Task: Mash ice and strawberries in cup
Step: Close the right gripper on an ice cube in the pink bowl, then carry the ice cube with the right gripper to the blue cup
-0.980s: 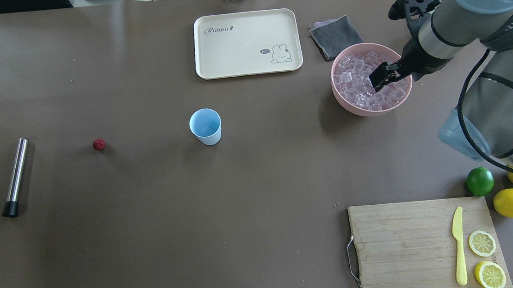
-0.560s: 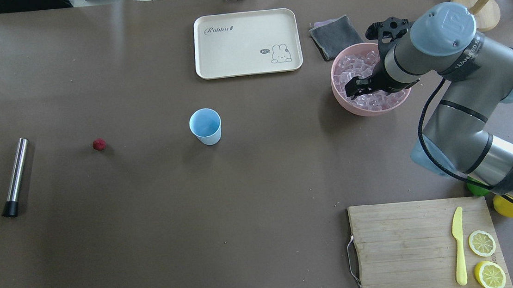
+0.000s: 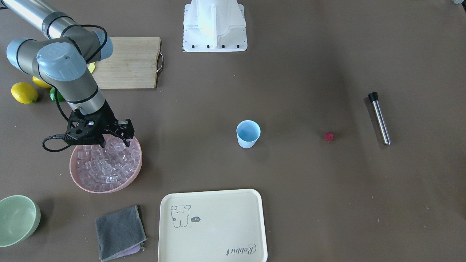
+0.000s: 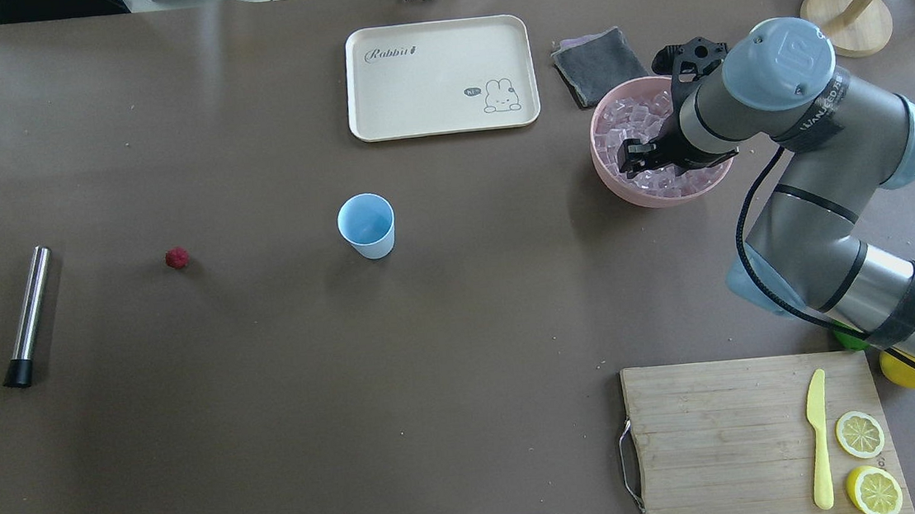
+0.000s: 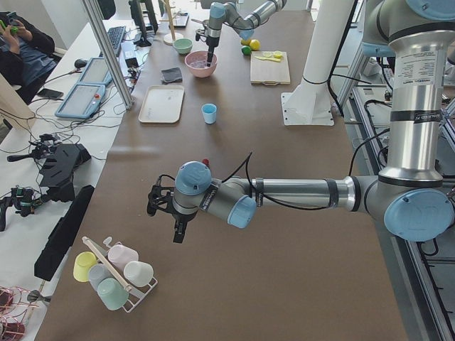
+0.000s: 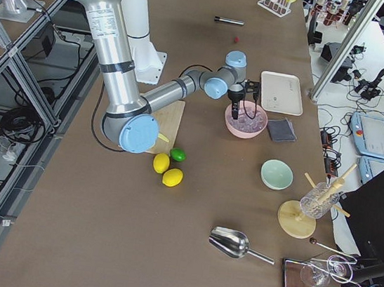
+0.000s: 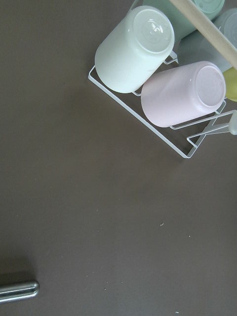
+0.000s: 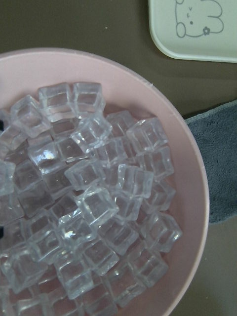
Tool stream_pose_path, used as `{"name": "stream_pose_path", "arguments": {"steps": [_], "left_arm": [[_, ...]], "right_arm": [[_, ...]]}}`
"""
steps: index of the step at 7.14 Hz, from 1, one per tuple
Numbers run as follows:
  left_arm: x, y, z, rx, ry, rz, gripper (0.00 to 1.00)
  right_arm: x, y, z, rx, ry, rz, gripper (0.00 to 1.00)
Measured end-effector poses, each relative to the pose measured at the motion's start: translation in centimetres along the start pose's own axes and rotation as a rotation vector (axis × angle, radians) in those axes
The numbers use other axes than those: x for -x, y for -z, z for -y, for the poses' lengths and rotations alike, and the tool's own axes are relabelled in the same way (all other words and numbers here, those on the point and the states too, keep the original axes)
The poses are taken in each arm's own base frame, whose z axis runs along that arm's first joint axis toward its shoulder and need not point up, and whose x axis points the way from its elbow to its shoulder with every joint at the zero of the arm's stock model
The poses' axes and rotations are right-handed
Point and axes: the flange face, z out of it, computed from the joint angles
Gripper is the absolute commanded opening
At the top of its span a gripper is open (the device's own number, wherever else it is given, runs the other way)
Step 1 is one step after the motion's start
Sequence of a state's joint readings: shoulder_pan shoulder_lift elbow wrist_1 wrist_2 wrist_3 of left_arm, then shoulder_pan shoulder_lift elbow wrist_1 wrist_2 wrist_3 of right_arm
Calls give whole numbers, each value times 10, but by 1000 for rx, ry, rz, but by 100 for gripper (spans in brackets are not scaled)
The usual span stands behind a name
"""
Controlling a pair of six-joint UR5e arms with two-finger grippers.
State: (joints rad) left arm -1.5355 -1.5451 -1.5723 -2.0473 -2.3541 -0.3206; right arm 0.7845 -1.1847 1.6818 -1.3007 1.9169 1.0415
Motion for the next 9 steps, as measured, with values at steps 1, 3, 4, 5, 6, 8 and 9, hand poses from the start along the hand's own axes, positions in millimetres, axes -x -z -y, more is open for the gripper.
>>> {"name": "stream_pose_path", "arguments": {"steps": [1, 3, 4, 5, 6, 8, 9], "left_arm": [[0, 0, 0, 0, -1, -1, 98], [0, 0, 0, -1, -1, 0, 98], [0, 0, 0, -1, -1, 1, 98], [0, 0, 0, -1, -1, 0, 98], [-1, 1, 0, -3, -3, -1, 98], [-2, 2, 1, -8, -8, -3, 98], [-3, 2, 1, -9, -9, -3, 98]], "right_arm": [[4, 0, 3, -2, 0, 3, 57], [5, -5, 6, 1, -2, -4, 58], [3, -11, 6, 6, -4, -13, 59], [1, -16, 6, 9, -5, -20, 58], [3, -19, 4, 7, -9, -25, 45], [7, -22, 0, 5, -19, -28, 22], [8, -22, -1, 5, -17, -28, 19]]}}
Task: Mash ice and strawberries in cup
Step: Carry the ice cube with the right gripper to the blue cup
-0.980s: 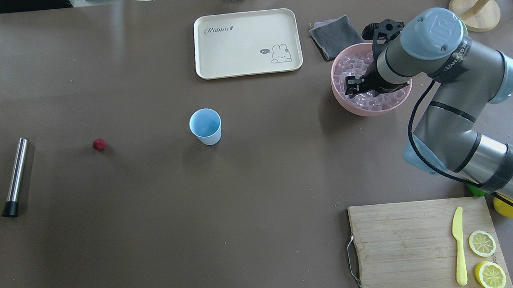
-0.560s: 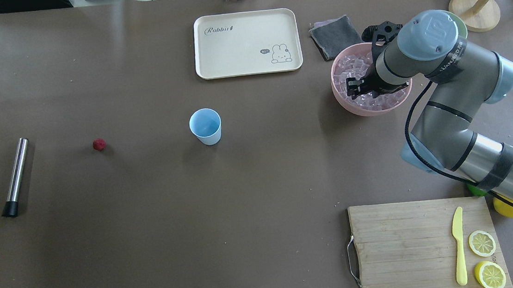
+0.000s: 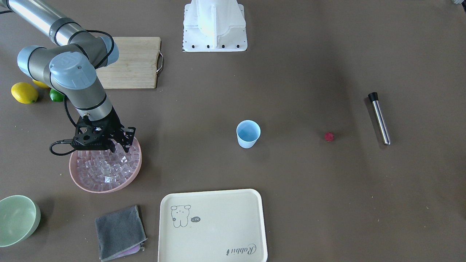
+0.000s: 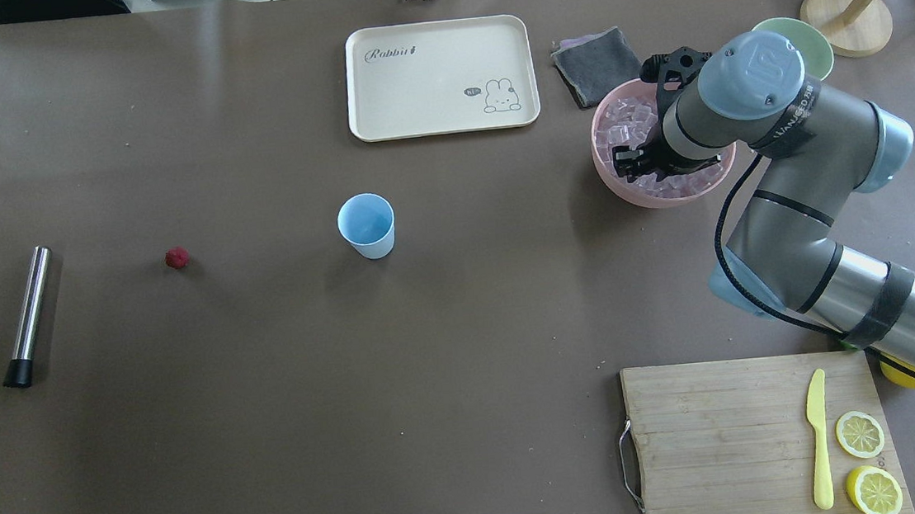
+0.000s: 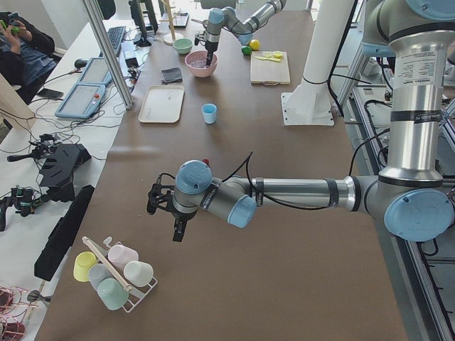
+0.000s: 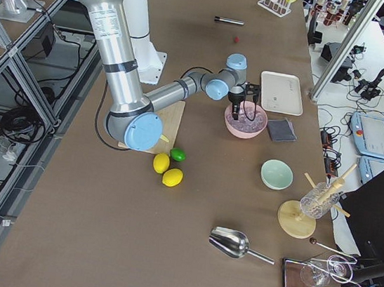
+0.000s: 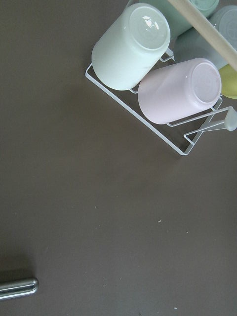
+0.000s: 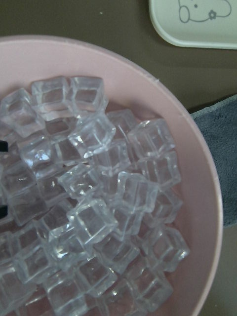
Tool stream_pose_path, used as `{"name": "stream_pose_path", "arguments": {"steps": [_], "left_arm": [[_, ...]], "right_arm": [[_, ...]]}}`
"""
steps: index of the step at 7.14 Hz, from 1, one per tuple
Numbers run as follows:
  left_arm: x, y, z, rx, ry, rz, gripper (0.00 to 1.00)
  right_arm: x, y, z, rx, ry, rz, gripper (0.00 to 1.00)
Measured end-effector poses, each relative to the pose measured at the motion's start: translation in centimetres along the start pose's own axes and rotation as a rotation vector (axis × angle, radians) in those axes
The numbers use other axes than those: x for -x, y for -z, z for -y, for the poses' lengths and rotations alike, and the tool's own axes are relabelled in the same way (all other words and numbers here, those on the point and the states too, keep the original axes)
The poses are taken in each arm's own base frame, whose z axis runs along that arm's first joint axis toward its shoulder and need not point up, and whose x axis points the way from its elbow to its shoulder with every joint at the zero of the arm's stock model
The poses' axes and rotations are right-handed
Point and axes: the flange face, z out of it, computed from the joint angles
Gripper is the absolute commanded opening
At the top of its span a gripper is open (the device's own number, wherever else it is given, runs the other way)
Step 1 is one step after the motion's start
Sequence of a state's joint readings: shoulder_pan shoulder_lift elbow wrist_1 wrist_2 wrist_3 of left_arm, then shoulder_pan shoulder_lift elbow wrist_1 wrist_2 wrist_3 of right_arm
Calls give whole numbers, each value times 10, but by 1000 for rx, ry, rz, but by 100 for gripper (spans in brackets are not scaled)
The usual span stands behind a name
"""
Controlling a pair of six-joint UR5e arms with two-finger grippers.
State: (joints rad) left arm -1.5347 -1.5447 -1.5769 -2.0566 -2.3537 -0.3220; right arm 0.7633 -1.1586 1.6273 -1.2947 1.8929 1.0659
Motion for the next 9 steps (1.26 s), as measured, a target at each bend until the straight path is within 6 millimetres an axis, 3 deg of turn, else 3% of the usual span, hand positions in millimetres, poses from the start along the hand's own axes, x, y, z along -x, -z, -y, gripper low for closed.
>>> {"name": "stream_pose_path", "arguments": {"steps": [3, 5, 6, 7, 9], "left_arm": [[0, 0, 0, 0, -1, 0, 98], [0, -1, 0, 1, -1, 1, 98], [0, -1, 0, 1, -2, 0, 98], [0, 0, 0, 0, -3, 0, 98], [-2, 1, 1, -8, -10, -3, 98]], "right_arm": [[6, 12, 10, -9, 3, 19, 17], [8, 38, 32, -6, -15, 68, 17], [25, 59, 43, -7, -13, 118, 17], [55, 80, 48, -13, -8, 168, 17], [146, 94, 45, -5, 10, 235, 17]]}}
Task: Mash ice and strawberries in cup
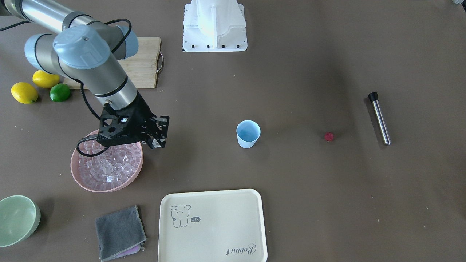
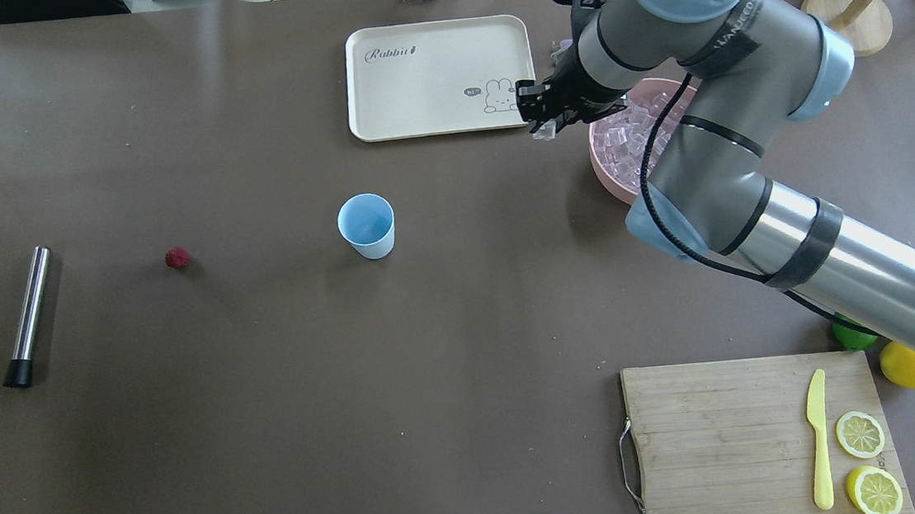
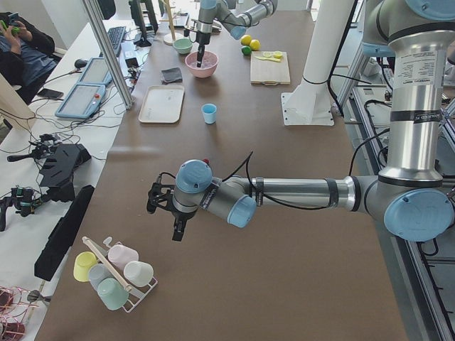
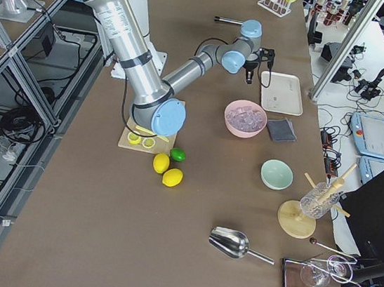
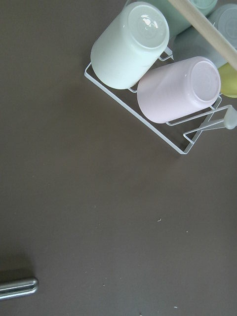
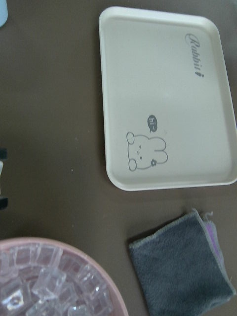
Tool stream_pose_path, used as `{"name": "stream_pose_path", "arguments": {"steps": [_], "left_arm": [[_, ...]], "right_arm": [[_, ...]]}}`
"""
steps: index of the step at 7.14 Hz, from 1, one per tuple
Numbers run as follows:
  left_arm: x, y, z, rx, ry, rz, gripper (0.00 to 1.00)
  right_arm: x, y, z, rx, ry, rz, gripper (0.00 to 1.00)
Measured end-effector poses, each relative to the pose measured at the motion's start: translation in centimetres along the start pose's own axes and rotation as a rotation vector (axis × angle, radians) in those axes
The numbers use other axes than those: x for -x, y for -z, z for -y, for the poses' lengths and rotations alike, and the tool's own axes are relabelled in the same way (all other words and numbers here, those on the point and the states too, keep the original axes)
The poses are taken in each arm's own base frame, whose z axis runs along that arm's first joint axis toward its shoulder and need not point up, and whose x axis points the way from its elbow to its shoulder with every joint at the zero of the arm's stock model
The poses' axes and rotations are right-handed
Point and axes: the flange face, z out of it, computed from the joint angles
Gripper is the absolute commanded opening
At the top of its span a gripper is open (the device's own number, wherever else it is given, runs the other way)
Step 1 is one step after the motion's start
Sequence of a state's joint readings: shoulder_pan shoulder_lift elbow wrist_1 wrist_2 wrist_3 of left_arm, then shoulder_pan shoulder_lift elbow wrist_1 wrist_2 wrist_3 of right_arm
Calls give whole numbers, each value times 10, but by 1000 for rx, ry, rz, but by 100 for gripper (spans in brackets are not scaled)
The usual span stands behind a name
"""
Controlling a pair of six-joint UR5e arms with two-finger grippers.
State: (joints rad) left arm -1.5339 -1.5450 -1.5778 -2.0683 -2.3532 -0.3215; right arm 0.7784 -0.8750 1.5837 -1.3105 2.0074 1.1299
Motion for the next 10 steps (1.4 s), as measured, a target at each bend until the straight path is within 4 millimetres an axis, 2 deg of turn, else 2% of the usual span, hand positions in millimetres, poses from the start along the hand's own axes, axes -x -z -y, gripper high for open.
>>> {"name": "stream_pose_path", "arguments": {"steps": [1, 2, 3, 5, 7, 8, 9, 10], "left_arm": [[0, 0, 1, -3, -3, 0, 98], [0, 0, 1, -4, -3, 0, 98], [0, 0, 1, -4, -3, -1, 98], [1, -1, 0, -2, -1, 0, 98], [3, -2, 0, 1, 2, 2, 98], [3, -3, -1, 1, 2, 2, 98], [4, -3, -1, 2, 4, 2, 98], [4, -3, -1, 3, 4, 2, 98]], "right_arm": [[51, -12, -6, -15, -5, 9, 17], [90, -23, -17, -40, -22, 10, 17], [119, -30, -31, -59, -36, 18, 17], [158, -50, -64, -132, -32, 75, 18], [178, -79, -97, -180, -25, 116, 20], [180, -87, -103, -184, -24, 116, 29], [181, -91, -107, -184, -22, 114, 77], [180, -93, -108, -185, -21, 112, 99]]}}
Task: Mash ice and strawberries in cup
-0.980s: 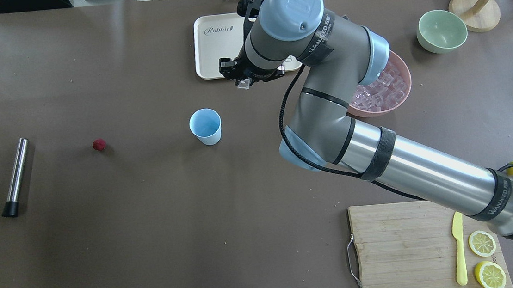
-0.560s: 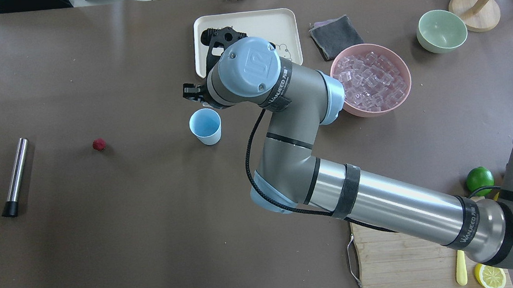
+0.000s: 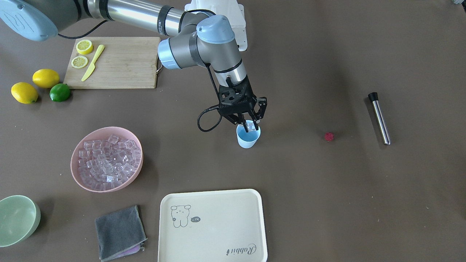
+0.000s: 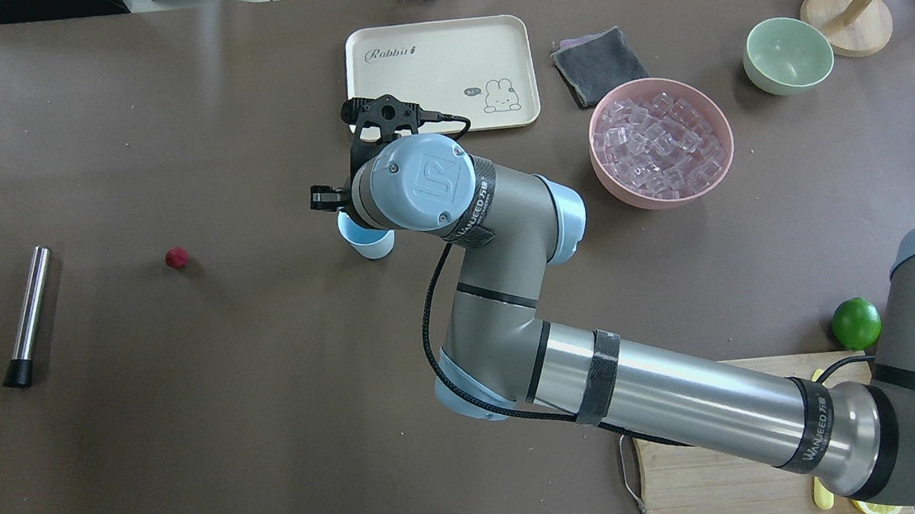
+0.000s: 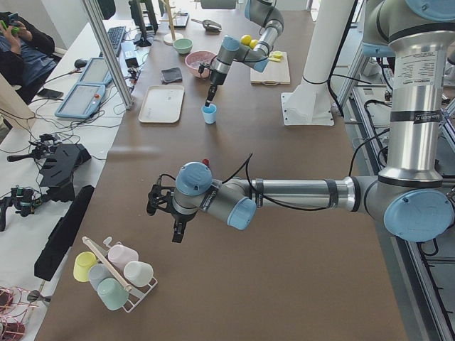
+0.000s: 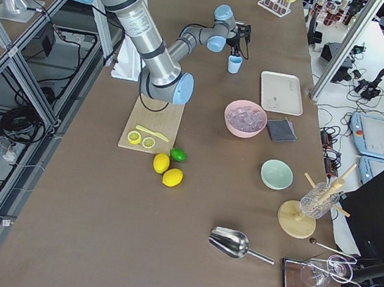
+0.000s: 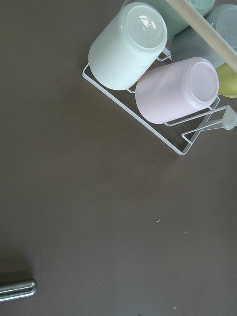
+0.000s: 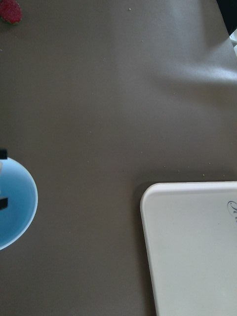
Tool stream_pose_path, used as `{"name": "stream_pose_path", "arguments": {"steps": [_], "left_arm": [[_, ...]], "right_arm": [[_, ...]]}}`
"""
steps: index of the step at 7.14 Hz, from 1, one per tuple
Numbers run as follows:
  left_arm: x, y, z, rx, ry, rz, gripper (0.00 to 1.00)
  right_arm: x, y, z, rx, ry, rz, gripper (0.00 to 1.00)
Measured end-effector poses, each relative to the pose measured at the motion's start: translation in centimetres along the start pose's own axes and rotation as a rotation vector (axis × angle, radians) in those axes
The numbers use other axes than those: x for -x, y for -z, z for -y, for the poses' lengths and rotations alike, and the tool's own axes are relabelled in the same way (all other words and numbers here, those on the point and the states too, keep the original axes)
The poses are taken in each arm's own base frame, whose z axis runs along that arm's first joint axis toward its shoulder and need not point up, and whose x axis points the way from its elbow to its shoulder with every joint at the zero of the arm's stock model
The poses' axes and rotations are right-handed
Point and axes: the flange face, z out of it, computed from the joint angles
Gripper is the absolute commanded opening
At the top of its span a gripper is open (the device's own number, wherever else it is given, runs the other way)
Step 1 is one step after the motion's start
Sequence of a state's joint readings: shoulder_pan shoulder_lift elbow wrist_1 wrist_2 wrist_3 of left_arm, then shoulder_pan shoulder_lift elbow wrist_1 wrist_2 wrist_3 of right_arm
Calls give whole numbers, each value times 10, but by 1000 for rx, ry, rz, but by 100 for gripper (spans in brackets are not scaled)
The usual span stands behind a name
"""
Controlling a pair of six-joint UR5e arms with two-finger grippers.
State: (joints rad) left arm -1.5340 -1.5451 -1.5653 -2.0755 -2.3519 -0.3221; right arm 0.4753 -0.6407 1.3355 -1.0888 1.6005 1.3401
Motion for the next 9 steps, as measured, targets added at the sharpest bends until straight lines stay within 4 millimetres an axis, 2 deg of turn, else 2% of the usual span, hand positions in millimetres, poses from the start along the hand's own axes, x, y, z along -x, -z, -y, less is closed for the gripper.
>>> {"name": "stream_pose_path", "arguments": {"steps": [2, 3, 4, 5, 6, 8, 9], "left_arm": [[1, -1, -1, 2, 1, 0, 98], [1, -1, -1, 2, 1, -1, 98], [1, 0, 0, 1, 1, -1, 98], [0, 0, 0, 0, 0, -1, 98], [-1, 1, 0, -2, -3, -1, 98], [-3, 2, 1, -8, -9, -4, 98], [-3, 3, 1, -9, -10, -4, 98]], "right_arm": [[-3, -1, 2, -4, -5, -5, 100], [-10, 1, 10, -1, -8, -8, 100], [-31, 6, 28, 28, 10, -20, 100], [-66, 15, 52, 76, 55, -39, 99], [-116, 28, 80, 110, 107, -68, 98], [-239, 65, 127, 157, 222, -120, 98], [-287, 88, 141, 166, 318, -132, 96]]}}
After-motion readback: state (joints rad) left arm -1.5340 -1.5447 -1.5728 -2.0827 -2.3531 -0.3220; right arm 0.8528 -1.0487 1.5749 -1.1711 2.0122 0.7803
